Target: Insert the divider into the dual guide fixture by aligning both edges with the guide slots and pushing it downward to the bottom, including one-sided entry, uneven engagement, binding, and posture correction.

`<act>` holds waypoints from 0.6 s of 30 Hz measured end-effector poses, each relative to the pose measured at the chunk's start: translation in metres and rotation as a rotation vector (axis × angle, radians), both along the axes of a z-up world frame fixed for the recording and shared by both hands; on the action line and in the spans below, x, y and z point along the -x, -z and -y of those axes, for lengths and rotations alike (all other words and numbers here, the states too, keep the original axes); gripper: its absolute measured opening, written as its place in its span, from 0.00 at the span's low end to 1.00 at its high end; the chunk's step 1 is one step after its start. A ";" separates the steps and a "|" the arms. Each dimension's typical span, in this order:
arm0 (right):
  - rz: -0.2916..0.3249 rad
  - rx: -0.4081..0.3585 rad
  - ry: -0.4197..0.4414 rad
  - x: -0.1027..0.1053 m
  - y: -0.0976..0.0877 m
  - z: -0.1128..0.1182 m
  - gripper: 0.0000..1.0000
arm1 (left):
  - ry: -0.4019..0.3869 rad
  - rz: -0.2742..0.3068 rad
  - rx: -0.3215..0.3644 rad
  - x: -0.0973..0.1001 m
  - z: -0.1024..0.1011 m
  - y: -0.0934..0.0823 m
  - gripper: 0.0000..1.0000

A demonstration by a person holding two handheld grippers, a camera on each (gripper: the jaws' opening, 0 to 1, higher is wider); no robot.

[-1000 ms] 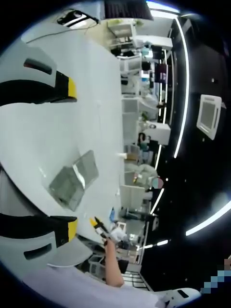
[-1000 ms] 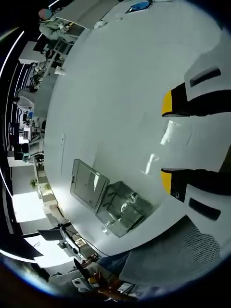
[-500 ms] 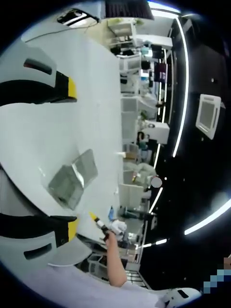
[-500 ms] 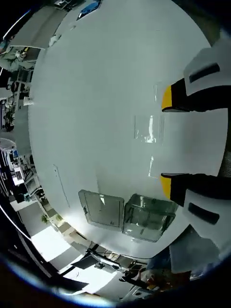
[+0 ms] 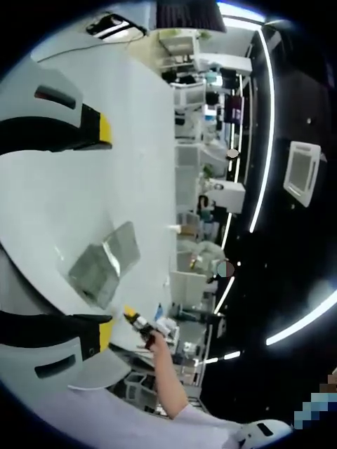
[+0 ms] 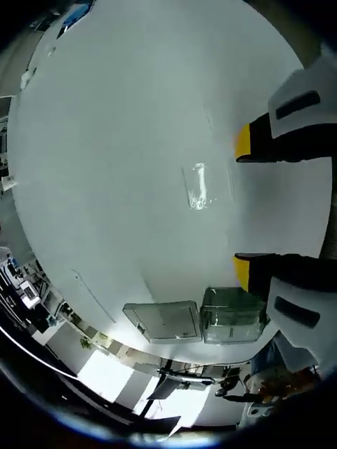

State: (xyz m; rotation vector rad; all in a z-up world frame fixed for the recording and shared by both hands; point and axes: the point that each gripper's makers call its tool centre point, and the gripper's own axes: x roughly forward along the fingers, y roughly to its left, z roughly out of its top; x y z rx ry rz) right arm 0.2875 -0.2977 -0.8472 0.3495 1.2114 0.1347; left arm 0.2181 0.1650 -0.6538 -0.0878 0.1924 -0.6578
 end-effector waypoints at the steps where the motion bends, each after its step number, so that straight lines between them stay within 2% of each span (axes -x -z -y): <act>1: -0.002 0.007 0.002 -0.001 0.002 0.002 0.49 | -0.001 0.000 0.000 0.000 0.000 0.000 0.95; 6: -0.025 -0.011 0.025 -0.008 0.009 0.006 0.48 | -0.007 -0.001 0.001 -0.001 -0.003 0.001 0.95; 18: -0.059 0.091 -0.018 -0.004 0.020 0.006 0.50 | -0.021 -0.006 0.002 -0.003 -0.009 0.004 0.94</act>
